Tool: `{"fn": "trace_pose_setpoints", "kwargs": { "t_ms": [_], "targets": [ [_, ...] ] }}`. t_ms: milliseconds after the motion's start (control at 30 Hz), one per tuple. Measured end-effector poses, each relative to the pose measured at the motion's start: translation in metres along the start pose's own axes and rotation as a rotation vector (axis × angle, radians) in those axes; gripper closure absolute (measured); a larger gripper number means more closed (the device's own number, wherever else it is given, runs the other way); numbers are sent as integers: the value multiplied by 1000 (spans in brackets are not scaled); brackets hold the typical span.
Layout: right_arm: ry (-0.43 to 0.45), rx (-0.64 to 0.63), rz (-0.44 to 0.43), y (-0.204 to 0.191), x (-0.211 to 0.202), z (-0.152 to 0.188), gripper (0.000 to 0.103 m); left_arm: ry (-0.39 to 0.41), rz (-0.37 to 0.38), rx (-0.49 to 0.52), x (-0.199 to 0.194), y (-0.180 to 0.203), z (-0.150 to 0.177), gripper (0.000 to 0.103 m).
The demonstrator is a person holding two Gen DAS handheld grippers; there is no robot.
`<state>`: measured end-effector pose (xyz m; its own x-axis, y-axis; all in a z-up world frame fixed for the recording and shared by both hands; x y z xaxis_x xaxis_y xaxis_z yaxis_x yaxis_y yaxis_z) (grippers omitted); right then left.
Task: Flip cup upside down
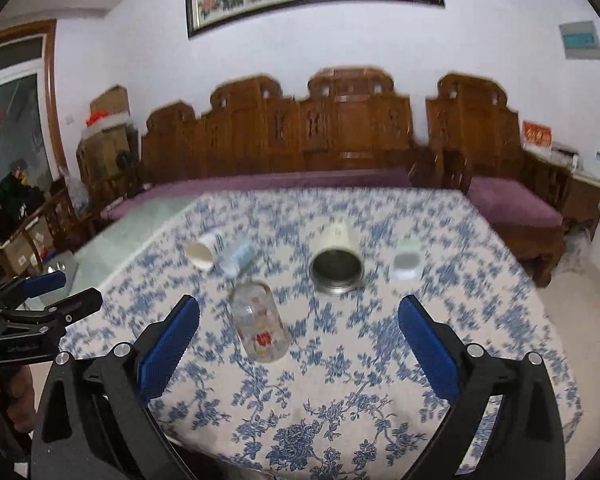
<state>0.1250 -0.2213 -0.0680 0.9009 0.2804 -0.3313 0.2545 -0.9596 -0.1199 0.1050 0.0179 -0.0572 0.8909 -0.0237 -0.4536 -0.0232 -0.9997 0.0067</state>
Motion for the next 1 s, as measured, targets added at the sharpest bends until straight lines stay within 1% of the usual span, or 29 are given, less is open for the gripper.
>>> {"fn": "trace_pose_setpoints", "kwargs": {
  "t_ms": [133, 300, 400, 467, 1000],
  "targets": [
    [68, 2, 0, -5, -35, -14, 3, 63, 3, 11, -29, 10, -11, 9],
    [116, -9, 2, -9, -60, -20, 3, 98, 13, 16, -55, 16, -15, 9],
    [119, 6, -9, -8, -67, -22, 3, 108, 16, 13, -63, 17, -15, 9],
    [121, 0, 1, -9, -70, -23, 3, 113, 16, 13, -67, 18, -15, 9],
    [132, -2, 9, -7, -75, -23, 3, 120, 14, -1, -70, 16, -13, 9]
  ]
}}
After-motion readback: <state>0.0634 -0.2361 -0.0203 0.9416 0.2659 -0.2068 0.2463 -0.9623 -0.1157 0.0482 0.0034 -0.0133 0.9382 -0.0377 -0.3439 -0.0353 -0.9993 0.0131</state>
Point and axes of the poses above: each gripper's, at about its wrist camera, not at the fingertips, and x roughly the way its jaws point, y to its right, z to its underside, the point moved 2 cm from there along x, roughly the way its jaws point, and after that the axes turned 7 degrees about y, right-handed, at the moved point
